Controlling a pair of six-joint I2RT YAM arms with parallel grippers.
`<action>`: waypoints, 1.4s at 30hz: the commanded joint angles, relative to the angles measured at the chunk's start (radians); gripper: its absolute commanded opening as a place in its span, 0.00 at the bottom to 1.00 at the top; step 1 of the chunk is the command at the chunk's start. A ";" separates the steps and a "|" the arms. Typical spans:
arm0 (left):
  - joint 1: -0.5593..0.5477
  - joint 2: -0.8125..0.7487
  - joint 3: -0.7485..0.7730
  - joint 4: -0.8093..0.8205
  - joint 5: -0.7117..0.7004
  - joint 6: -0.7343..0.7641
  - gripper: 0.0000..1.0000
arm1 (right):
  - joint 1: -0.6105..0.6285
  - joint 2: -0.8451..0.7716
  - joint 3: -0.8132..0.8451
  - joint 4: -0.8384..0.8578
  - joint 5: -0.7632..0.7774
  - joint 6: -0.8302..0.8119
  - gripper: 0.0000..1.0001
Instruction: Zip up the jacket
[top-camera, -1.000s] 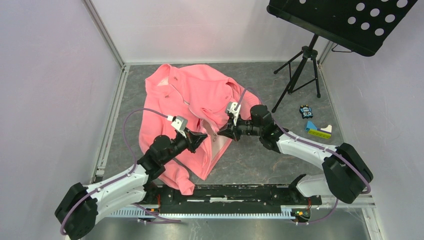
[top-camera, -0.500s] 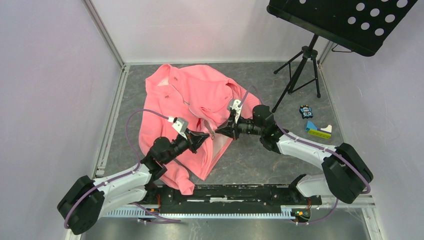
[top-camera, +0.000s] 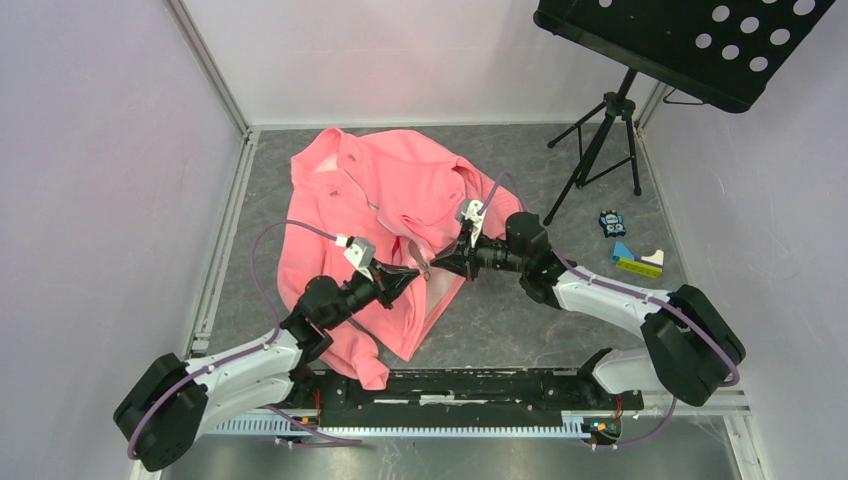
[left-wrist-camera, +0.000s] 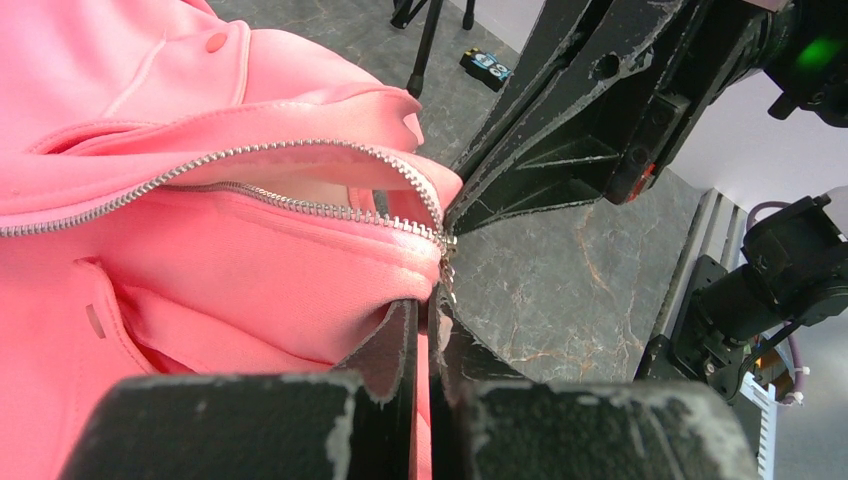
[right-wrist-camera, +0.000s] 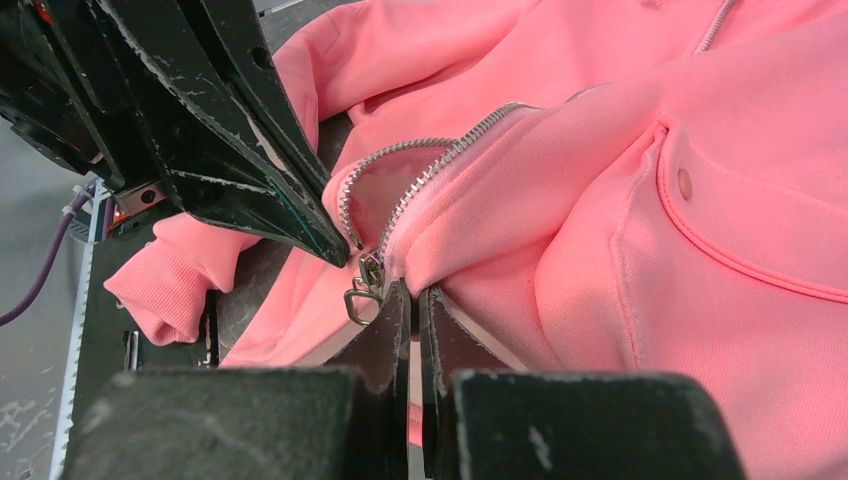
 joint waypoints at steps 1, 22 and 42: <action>-0.001 -0.044 -0.014 0.066 -0.028 -0.015 0.02 | 0.001 0.000 0.004 0.053 -0.008 0.008 0.00; -0.001 0.021 -0.008 0.139 -0.008 -0.051 0.02 | 0.002 0.009 -0.004 0.086 -0.034 0.033 0.00; -0.001 0.080 -0.005 0.201 -0.011 -0.118 0.02 | 0.018 0.012 -0.024 0.173 -0.039 0.105 0.00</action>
